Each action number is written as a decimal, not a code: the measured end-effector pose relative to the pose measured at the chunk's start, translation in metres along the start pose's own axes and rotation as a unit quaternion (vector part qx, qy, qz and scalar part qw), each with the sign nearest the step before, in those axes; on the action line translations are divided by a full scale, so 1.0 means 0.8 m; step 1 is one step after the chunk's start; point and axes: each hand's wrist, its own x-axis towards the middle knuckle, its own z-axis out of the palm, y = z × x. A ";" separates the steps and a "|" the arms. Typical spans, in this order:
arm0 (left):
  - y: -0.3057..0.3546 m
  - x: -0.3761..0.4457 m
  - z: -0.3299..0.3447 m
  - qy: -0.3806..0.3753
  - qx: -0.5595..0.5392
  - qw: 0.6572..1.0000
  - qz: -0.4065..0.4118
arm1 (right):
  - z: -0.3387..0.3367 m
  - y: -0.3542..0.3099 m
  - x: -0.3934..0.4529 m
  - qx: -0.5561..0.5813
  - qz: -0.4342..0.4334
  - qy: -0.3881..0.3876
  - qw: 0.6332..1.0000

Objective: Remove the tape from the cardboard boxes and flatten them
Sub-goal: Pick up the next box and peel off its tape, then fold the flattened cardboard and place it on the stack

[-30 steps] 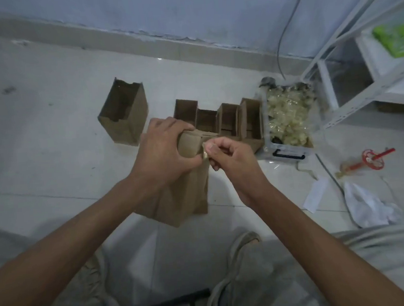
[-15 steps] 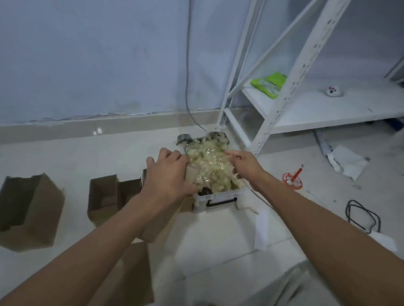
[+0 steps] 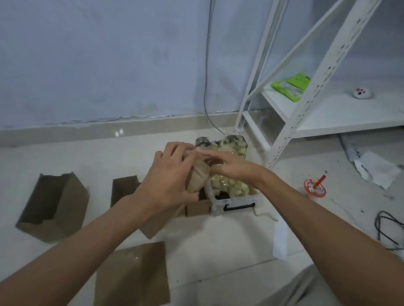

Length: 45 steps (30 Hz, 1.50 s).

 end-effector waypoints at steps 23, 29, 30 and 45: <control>-0.120 -0.439 -0.131 0.109 -0.039 0.965 -0.235 | 0.341 -0.204 -0.092 -0.241 -0.285 0.144 0.916; -0.114 -0.461 -0.099 0.075 0.055 0.976 -0.197 | 0.372 -0.191 -0.095 -0.336 -0.278 0.151 0.887; -0.119 -0.460 -0.100 0.064 0.055 0.977 -0.194 | 0.376 -0.188 -0.094 -0.341 -0.270 0.137 0.890; -0.128 -0.462 -0.119 0.146 0.286 0.947 0.009 | 0.392 -0.195 -0.074 -0.200 -0.036 0.001 0.979</control>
